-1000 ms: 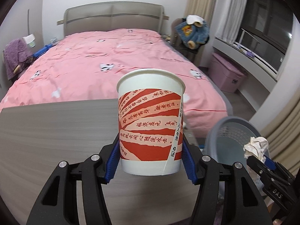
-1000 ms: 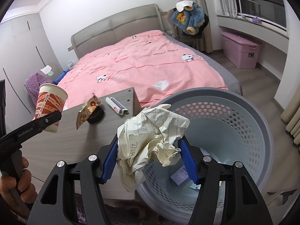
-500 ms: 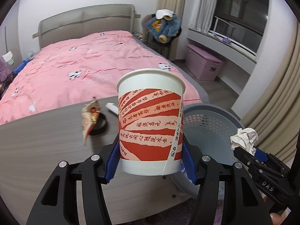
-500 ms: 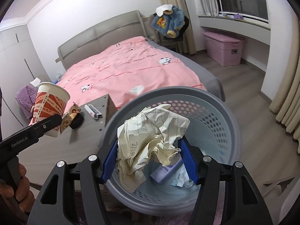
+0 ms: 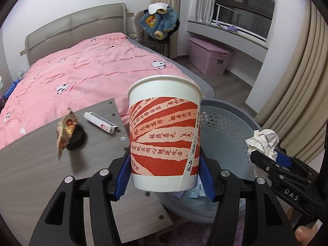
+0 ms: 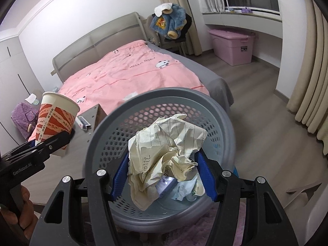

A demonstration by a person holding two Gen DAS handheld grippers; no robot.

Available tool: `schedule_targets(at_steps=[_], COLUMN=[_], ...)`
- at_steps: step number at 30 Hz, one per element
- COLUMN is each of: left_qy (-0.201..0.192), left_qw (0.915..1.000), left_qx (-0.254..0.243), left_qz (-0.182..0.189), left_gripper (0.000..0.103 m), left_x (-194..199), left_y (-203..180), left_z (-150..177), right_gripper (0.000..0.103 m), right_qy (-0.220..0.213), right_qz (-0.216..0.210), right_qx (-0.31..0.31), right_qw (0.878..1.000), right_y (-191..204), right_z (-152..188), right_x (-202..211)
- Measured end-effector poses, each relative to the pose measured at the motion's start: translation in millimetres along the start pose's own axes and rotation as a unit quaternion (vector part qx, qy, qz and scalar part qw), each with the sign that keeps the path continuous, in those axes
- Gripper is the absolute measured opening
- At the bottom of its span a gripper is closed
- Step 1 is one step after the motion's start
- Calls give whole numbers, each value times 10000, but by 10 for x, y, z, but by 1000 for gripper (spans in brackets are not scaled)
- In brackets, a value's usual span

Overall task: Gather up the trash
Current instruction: 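Carry the cup and paper over the basket and open both grippers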

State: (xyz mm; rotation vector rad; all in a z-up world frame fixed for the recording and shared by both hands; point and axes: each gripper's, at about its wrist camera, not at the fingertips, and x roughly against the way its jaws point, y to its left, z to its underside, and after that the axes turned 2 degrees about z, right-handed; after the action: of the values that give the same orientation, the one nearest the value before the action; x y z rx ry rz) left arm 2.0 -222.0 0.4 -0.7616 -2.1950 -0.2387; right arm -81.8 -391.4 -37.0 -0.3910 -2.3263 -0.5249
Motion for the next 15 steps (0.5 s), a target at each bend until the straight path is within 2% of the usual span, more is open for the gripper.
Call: schedule_targets(at_steps=[15], left_qy=[354], left_qw=[9987], left_qx=[-245], left_qz=[266], left_gripper=[57], left_x=[-317], left_y=[-285], left_z=[28], right_gripper=[61], right_qy=[183], right_qz=[22], right_qx=[-61], right_qw=[9998], right_y=[-54], right_z=[-64], right_x=[-189])
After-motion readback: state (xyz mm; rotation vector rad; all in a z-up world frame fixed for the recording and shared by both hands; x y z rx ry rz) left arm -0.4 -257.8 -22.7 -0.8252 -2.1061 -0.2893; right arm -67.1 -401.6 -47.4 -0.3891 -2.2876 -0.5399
